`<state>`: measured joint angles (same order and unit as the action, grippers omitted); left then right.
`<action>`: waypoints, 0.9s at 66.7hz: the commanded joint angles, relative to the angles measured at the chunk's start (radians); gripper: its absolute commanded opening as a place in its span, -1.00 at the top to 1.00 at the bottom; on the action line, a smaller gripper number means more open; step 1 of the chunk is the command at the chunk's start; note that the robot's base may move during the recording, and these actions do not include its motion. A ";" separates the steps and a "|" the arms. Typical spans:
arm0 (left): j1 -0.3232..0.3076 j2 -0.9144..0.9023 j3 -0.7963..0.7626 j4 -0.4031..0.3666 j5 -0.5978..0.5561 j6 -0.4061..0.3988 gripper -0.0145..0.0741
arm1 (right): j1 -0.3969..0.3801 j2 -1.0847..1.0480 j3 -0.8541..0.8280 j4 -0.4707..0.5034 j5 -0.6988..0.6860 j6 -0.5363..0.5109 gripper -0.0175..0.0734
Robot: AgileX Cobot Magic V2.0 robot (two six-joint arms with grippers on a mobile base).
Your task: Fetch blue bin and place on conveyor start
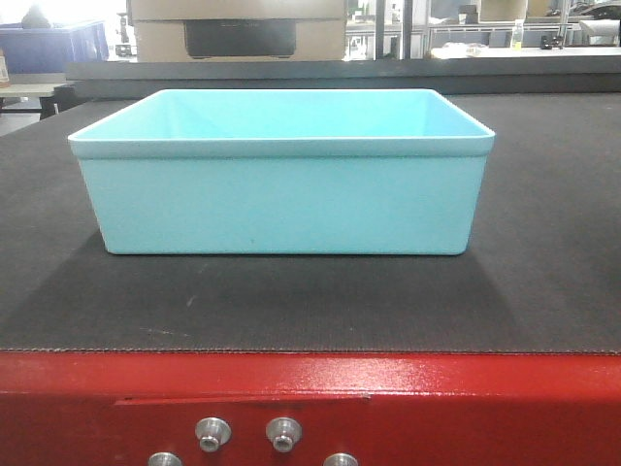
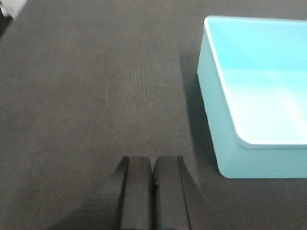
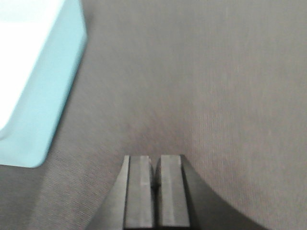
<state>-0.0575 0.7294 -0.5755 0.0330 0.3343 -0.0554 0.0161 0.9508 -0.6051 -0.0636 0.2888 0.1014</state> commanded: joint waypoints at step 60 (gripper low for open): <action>-0.001 -0.534 0.113 -0.005 -0.069 -0.002 0.92 | -0.004 -0.497 0.154 -0.015 -0.253 -0.021 0.97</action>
<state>-0.0575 0.2015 -0.4654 0.0330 0.2858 -0.0554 0.0161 0.4590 -0.4528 -0.0690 0.0609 0.0874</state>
